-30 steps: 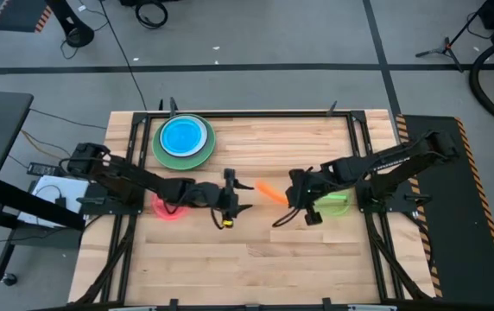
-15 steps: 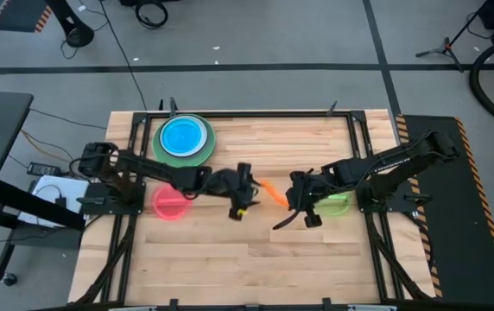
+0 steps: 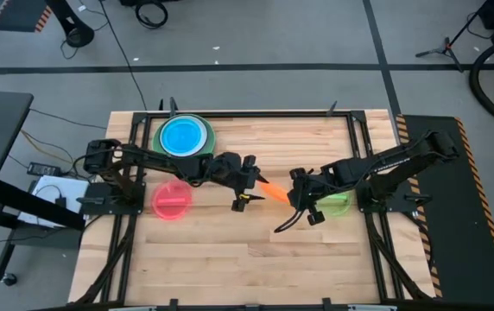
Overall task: Stack plastic plates
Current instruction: Stack the orange plate on top of the blue plate
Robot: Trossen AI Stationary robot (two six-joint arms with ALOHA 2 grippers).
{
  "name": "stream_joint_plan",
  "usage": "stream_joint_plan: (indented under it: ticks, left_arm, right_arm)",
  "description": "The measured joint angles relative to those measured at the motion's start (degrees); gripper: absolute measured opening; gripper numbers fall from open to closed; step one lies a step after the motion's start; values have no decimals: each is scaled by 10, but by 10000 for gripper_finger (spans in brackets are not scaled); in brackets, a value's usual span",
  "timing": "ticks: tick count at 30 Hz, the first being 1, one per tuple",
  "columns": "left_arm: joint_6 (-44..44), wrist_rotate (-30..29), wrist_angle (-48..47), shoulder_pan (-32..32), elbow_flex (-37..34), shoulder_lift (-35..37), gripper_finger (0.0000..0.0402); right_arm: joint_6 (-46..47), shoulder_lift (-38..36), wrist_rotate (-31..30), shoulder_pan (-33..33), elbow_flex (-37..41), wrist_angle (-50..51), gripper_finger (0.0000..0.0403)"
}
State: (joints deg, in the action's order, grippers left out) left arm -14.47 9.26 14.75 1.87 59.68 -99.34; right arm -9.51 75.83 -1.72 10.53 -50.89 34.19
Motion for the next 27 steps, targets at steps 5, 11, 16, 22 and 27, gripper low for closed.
stream_joint_plan:
  ticks: [5,11,16,22,27]
  left_arm:
    - [-2,-1,15,6,0,-16,263]
    - [-12,-4,10,17,0,-20,250]
    - [-26,-2,1,14,0,-11,165]
    - [-25,-3,-51,-4,0,-10,17]
    - [-22,-62,-65,-41,0,-8,14]
  right_arm:
    - [-46,0,3,-15,0,-44,7]
    - [-71,3,51,-52,0,-108,7]
    - [-49,23,67,-62,0,-110,9]
    - [7,39,6,-43,0,-133,47]
    - [67,21,-17,-19,0,-148,108]
